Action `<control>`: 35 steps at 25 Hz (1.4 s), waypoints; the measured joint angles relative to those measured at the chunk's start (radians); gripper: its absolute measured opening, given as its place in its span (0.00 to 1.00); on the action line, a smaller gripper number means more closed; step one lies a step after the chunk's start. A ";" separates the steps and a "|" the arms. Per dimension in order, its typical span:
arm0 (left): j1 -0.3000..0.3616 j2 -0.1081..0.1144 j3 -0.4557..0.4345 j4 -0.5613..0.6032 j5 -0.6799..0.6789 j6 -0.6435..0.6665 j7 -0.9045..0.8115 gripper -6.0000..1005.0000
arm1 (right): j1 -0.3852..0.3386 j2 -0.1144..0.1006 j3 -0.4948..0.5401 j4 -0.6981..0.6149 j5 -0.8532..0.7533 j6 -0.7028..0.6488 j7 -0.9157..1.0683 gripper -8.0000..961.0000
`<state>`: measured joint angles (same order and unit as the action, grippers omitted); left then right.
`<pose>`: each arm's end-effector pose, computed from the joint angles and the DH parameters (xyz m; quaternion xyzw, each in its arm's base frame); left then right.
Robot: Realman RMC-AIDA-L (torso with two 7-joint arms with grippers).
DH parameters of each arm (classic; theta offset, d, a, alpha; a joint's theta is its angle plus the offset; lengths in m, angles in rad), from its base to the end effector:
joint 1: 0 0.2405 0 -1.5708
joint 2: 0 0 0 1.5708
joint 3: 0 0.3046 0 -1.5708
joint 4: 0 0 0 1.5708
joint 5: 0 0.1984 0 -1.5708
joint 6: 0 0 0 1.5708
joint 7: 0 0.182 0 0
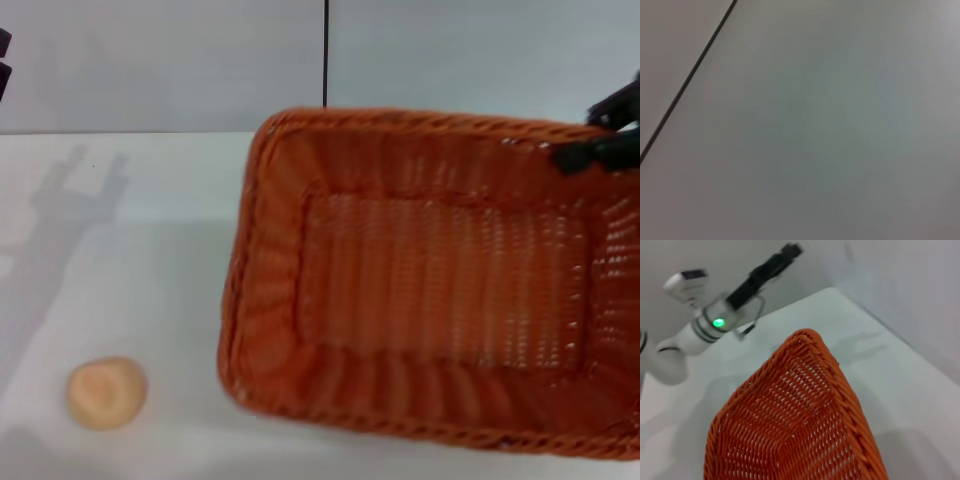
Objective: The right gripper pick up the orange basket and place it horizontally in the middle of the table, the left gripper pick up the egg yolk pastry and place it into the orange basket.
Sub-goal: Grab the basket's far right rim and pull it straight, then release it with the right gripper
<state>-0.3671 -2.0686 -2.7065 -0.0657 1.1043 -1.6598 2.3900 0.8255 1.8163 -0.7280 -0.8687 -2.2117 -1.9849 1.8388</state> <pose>-0.3350 0.3283 0.0252 -0.6346 -0.2410 -0.5380 0.4998 0.2043 0.3990 0.0647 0.9809 -0.1820 -0.0686 0.0073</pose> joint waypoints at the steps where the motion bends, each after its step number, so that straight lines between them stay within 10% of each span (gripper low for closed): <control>1: -0.001 -0.001 0.000 0.004 0.001 0.000 0.000 0.58 | 0.008 0.006 -0.012 0.013 -0.002 0.008 -0.012 0.29; 14: 0.002 -0.001 0.000 0.014 -0.002 -0.008 0.000 0.57 | 0.010 0.066 -0.119 0.106 -0.008 0.182 -0.096 0.31; 35: -0.018 -0.001 0.002 0.012 0.005 0.031 0.002 0.57 | 0.011 0.094 -0.109 0.147 0.019 0.311 -0.161 0.35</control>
<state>-0.3847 -2.0693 -2.7043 -0.0538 1.1091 -1.6285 2.3915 0.8366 1.9098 -0.8366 -0.7215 -2.1930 -1.6739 1.6773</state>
